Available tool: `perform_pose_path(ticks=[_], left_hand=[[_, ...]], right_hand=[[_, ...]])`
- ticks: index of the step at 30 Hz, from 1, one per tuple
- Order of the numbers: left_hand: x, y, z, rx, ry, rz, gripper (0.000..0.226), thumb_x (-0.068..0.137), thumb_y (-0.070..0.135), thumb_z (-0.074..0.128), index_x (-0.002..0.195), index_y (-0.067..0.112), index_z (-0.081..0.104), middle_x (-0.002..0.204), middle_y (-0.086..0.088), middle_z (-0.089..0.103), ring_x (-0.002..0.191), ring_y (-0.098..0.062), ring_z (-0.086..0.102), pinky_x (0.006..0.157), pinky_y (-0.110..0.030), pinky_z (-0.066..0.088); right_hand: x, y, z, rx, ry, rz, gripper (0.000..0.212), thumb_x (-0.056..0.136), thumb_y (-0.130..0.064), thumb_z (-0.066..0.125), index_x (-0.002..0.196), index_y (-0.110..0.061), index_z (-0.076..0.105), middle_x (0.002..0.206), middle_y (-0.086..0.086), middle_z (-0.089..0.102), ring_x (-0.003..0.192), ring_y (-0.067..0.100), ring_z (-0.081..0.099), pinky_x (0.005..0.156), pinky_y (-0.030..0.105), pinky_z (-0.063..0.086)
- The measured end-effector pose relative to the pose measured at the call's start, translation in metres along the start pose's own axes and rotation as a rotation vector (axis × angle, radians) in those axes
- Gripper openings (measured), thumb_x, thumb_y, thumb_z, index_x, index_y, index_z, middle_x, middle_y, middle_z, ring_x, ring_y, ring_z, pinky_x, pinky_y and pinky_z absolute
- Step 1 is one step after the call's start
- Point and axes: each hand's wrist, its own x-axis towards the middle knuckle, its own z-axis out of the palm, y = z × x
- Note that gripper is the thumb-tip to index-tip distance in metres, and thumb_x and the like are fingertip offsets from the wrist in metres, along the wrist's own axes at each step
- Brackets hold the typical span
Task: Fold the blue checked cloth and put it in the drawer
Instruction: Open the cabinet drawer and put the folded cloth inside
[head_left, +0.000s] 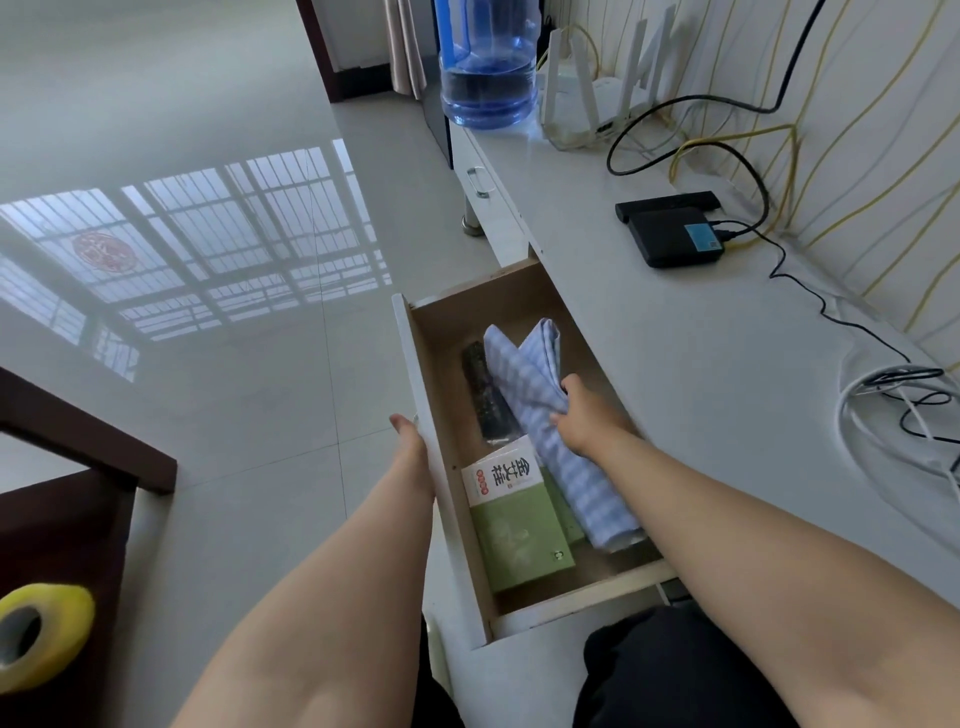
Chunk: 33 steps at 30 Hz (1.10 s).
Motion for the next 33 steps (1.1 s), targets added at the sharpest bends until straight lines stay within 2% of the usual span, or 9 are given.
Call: perform_pose_path(ticks=[8,11,14,21,24,26,29,31,33], left_hand=[[0.007,0.002,0.002,-0.1,0.047,-0.036,0.1,0.078,0.083,0.018,0.15,0.013,0.023,0.154,-0.01,0.031,0.14,-0.032,0.032,0.116,-0.046,0.024],[-0.002,0.003,0.002,-0.079,0.055,-0.003,0.088,0.089,0.073,0.017,0.151,0.01,0.02,0.155,-0.013,0.028,0.141,-0.034,0.028,0.117,-0.047,0.023],[0.003,0.002,0.006,-0.054,0.06,0.04,0.079,0.095,0.064,0.014,0.151,0.008,0.019,0.157,-0.012,0.023,0.144,-0.033,0.022,0.118,-0.045,0.017],[0.01,0.008,0.006,-0.045,0.017,-0.012,0.089,0.087,0.074,0.014,0.148,0.012,0.03,0.148,-0.009,0.043,0.135,-0.03,0.041,0.113,-0.048,0.029],[0.01,0.012,0.007,-0.002,0.015,-0.022,0.088,0.085,0.075,0.015,0.146,0.014,0.036,0.144,-0.007,0.048,0.129,-0.032,0.049,0.105,-0.05,0.039],[-0.003,0.016,0.01,0.06,0.012,-0.003,0.088,0.086,0.074,0.016,0.143,0.011,0.037,0.136,-0.013,0.053,0.124,-0.036,0.051,0.1,-0.051,0.044],[-0.02,0.018,0.009,0.164,-0.01,0.046,0.084,0.09,0.072,0.016,0.136,0.008,0.045,0.073,-0.009,0.061,0.122,-0.03,0.057,0.084,-0.042,0.051],[-0.038,0.019,0.008,0.2,-0.008,0.079,0.087,0.09,0.072,0.016,0.136,0.004,0.047,0.045,-0.004,0.047,0.109,-0.026,0.066,0.071,-0.038,0.051],[-0.043,0.019,0.006,0.206,-0.02,0.104,0.091,0.089,0.074,0.017,0.135,0.001,0.046,0.036,-0.004,0.045,0.055,-0.022,0.07,0.06,-0.035,0.053]], right_hand=[[0.006,0.015,0.002,0.268,0.042,0.063,0.022,0.095,-0.017,0.052,0.112,-0.007,0.043,0.111,0.017,0.058,0.086,0.027,0.053,0.066,0.031,0.042],[0.002,0.012,0.004,-0.258,0.054,0.066,0.075,0.09,-0.009,0.053,0.148,-0.01,0.006,0.156,0.02,0.015,0.137,0.038,0.029,0.109,0.044,0.033],[-0.006,0.006,0.004,-0.82,-0.063,-0.073,0.096,0.087,-0.008,0.058,0.151,-0.018,-0.013,0.156,0.013,-0.024,0.145,0.041,-0.011,0.117,0.051,0.012],[-0.013,0.026,0.013,-1.139,-0.858,0.075,0.049,0.097,-0.026,0.052,0.141,-0.01,0.04,0.147,0.005,0.039,0.129,0.029,0.044,0.104,0.039,0.038],[-0.015,0.022,0.001,-0.864,-0.555,-0.099,0.023,0.093,-0.006,0.047,0.114,-0.007,0.057,0.118,0.009,0.059,0.106,0.029,0.058,0.09,0.037,0.049],[-0.019,0.007,-0.01,-0.501,-0.058,-0.315,0.035,0.087,0.001,0.043,0.115,-0.01,0.061,0.114,0.011,0.063,0.104,0.033,0.06,0.081,0.038,0.048],[-0.017,-0.005,-0.029,-0.261,0.525,-0.458,0.04,0.074,0.003,0.047,0.107,-0.005,0.066,0.116,0.018,0.065,0.111,0.038,0.059,0.097,0.05,0.041],[-0.017,0.005,-0.045,-0.176,0.411,-0.123,0.051,0.085,-0.002,0.042,0.134,-0.013,0.05,0.148,0.007,0.043,0.14,0.027,0.033,0.114,0.052,0.016],[-0.017,0.025,-0.058,-0.192,0.246,0.043,0.057,0.091,-0.007,0.037,0.145,-0.025,0.033,0.158,-0.008,0.021,0.147,0.016,0.013,0.115,0.055,0.003]])
